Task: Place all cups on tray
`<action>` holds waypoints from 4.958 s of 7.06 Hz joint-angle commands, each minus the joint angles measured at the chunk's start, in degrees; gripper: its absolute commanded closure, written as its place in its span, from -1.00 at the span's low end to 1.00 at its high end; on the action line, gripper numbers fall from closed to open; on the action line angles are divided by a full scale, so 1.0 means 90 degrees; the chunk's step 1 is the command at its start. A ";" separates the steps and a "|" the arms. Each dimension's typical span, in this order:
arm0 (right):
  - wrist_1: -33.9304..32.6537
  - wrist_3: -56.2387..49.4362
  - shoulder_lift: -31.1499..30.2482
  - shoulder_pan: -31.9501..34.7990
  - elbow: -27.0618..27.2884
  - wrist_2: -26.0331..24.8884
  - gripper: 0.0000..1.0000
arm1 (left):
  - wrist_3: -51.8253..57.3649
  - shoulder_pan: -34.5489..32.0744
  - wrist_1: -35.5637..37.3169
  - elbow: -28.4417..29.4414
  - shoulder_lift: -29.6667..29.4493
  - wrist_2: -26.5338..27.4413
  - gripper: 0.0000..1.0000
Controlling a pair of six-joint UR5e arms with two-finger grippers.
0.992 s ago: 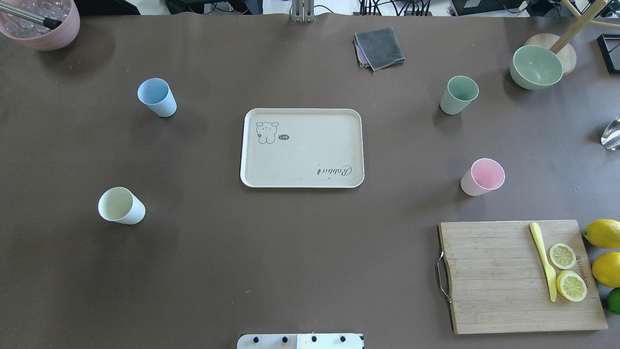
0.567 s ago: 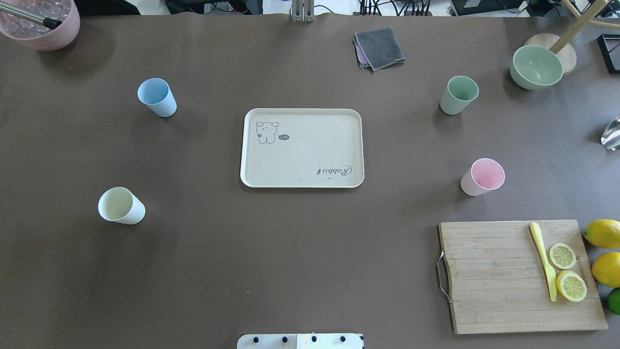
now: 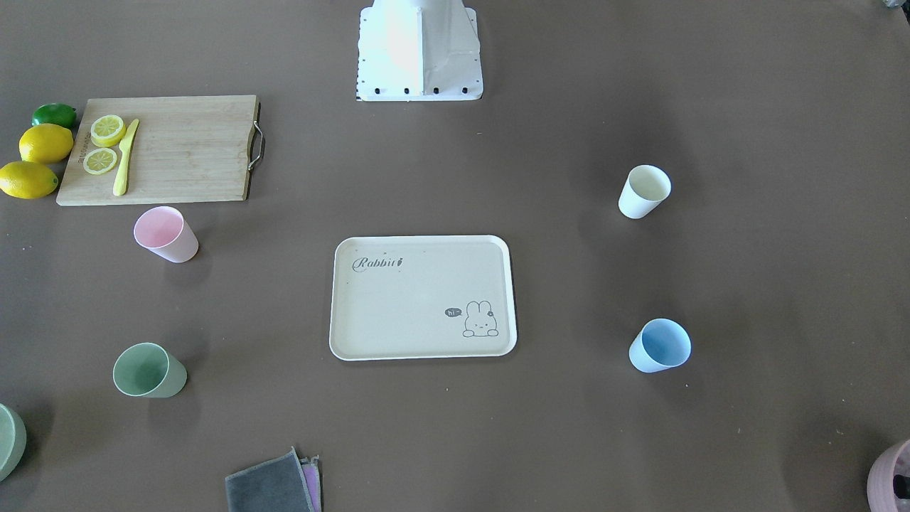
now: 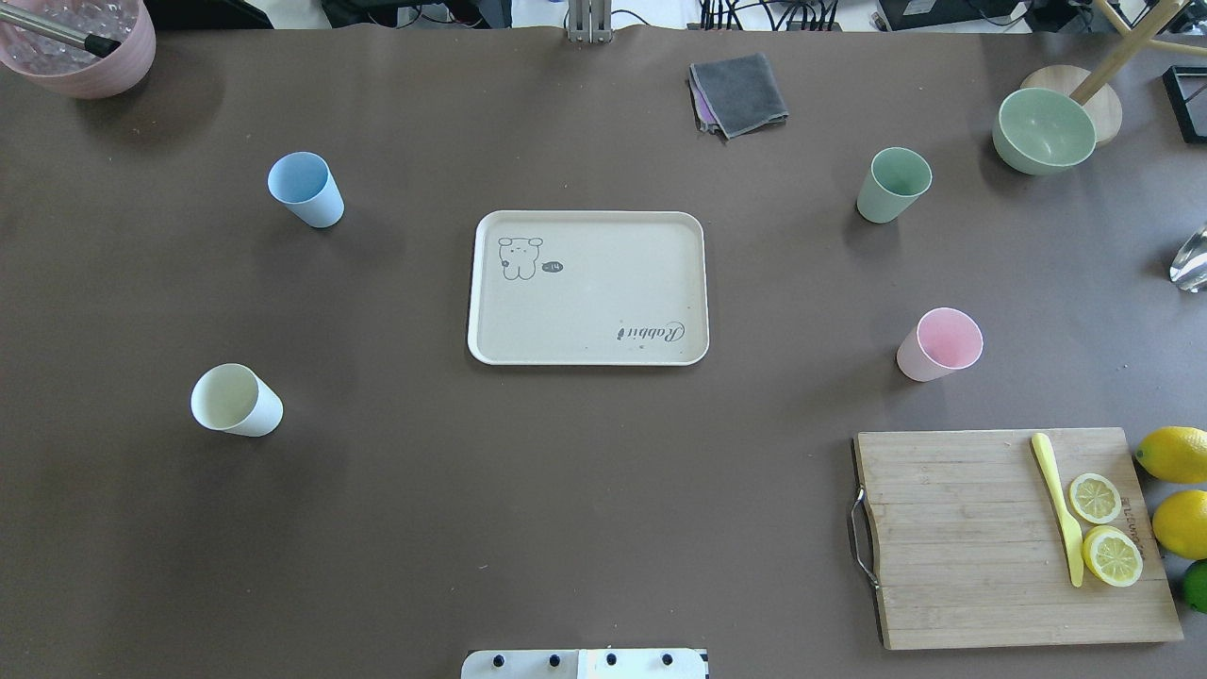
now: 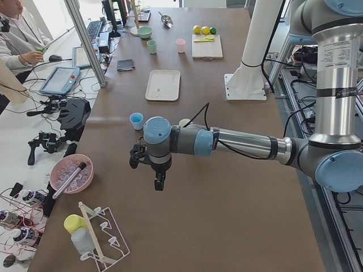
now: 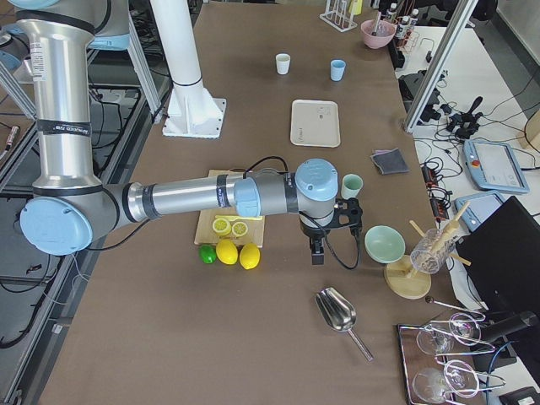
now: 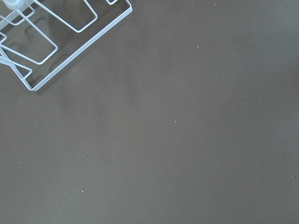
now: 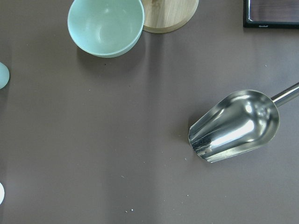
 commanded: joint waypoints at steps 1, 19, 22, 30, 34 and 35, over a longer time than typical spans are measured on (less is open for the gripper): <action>0.0052 0.0021 -0.0070 -0.0001 -0.0012 -0.0023 -1.00 | -0.0007 0.0006 0.0020 -0.0054 0.0004 -0.0010 -0.97; 0.2142 0.4250 0.0476 -0.3662 -0.0127 -0.0072 -0.88 | -0.1267 0.0690 -0.1416 -0.0347 -0.0153 -0.0508 -0.97; 0.2172 0.4269 0.0574 -0.3789 -0.0343 -0.0081 -0.72 | -0.1286 0.0690 -0.1416 -0.0357 -0.0153 -0.0508 -0.97; 0.2143 0.4288 0.1129 -0.4073 -0.0355 -0.0023 1.00 | -0.3868 0.2268 -0.2301 -0.0464 -0.0416 -0.0001 -0.84; 0.2084 0.5887 0.3176 -0.4744 -0.1111 -0.0966 1.00 | -0.4851 0.4163 -0.2500 -0.0992 -0.0407 0.1003 -0.68; 0.2103 0.6132 0.3569 -0.4988 -0.1405 -0.1270 1.00 | -0.4841 0.4476 -0.2500 -0.0982 -0.0407 0.1209 -0.68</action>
